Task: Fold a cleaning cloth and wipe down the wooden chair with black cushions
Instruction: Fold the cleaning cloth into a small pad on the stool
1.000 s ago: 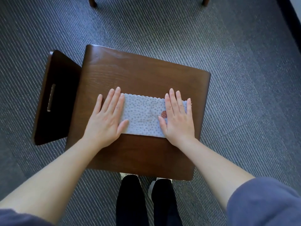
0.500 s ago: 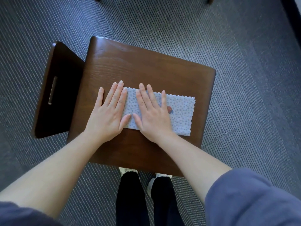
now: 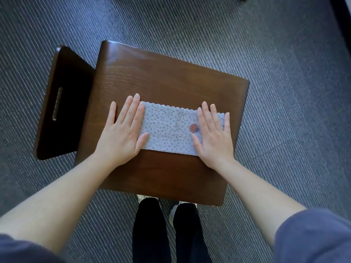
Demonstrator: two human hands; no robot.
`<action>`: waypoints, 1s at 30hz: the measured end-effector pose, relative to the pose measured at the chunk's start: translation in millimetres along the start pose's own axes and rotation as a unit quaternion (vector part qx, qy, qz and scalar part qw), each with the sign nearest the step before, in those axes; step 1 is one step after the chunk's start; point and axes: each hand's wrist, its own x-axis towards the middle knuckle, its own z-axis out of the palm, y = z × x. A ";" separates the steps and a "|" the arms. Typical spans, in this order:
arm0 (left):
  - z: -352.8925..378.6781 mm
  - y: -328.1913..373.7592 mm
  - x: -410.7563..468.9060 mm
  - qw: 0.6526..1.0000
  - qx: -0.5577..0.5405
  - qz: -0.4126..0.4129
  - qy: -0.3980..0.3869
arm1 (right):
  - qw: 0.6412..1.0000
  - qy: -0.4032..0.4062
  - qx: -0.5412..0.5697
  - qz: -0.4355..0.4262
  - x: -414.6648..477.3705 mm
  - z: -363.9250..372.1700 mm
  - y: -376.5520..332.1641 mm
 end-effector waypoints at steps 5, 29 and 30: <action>-5.6 -3.7 0.6 0.999 0.011 0.026 -0.022 | 1.000 -0.007 0.026 0.009 -2.9 -3.7 6.7; -14.4 14.0 49.7 0.997 -0.005 0.074 -0.018 | 0.997 -0.026 -0.040 -0.066 17.7 -14.3 -20.7; -18.0 10.4 51.8 0.996 -0.003 0.088 -0.023 | 0.998 -0.025 -0.030 -0.051 10.7 -14.1 -24.8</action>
